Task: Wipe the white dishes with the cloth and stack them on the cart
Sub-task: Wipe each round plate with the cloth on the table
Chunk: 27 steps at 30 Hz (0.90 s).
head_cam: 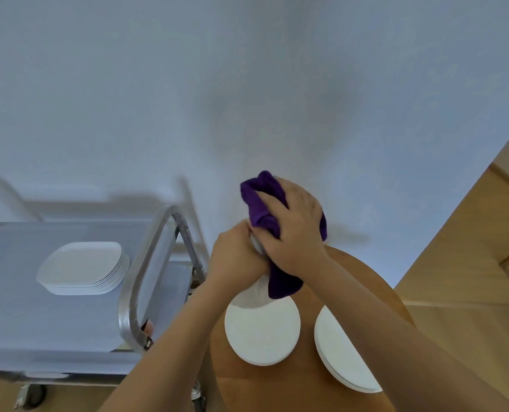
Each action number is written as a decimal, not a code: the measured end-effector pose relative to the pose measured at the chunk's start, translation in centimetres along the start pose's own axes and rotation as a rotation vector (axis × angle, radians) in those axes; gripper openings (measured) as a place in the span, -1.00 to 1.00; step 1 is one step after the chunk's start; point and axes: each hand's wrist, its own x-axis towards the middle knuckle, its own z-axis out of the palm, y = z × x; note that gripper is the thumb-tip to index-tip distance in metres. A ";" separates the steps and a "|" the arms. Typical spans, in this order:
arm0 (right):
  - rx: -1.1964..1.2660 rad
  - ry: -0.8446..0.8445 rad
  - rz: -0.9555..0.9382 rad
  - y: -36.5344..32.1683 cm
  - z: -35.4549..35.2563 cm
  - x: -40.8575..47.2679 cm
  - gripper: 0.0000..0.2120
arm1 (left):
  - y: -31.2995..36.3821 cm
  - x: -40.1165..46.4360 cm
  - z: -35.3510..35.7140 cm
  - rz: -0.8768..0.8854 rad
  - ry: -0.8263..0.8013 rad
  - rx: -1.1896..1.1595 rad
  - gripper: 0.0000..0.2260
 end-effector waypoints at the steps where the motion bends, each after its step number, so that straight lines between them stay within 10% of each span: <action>1: -0.041 -0.013 -0.009 0.2 0.1 0.1 -0.56 | -0.1 -0.3 -0.2 0.014 -0.017 0.013 -0.70; 8: 0.491 0.038 0.428 3.5 -1.1 0.3 -0.83 | -0.1 -2.3 -1.9 -0.034 0.020 -0.024 -0.59; 12: 0.764 0.052 0.706 5.8 -1.5 -1.1 -0.54 | 0.3 -2.5 -3.5 -0.110 0.095 -0.239 -0.58; 24: 1.161 0.327 1.008 5.5 0.2 -4.7 -0.73 | 1.4 -2.3 0.3 -0.377 0.365 -0.933 -0.59; 27: 1.184 0.239 1.010 6.1 -1.5 -4.1 -0.51 | 1.3 -3.2 0.6 -0.282 0.255 -0.933 -0.49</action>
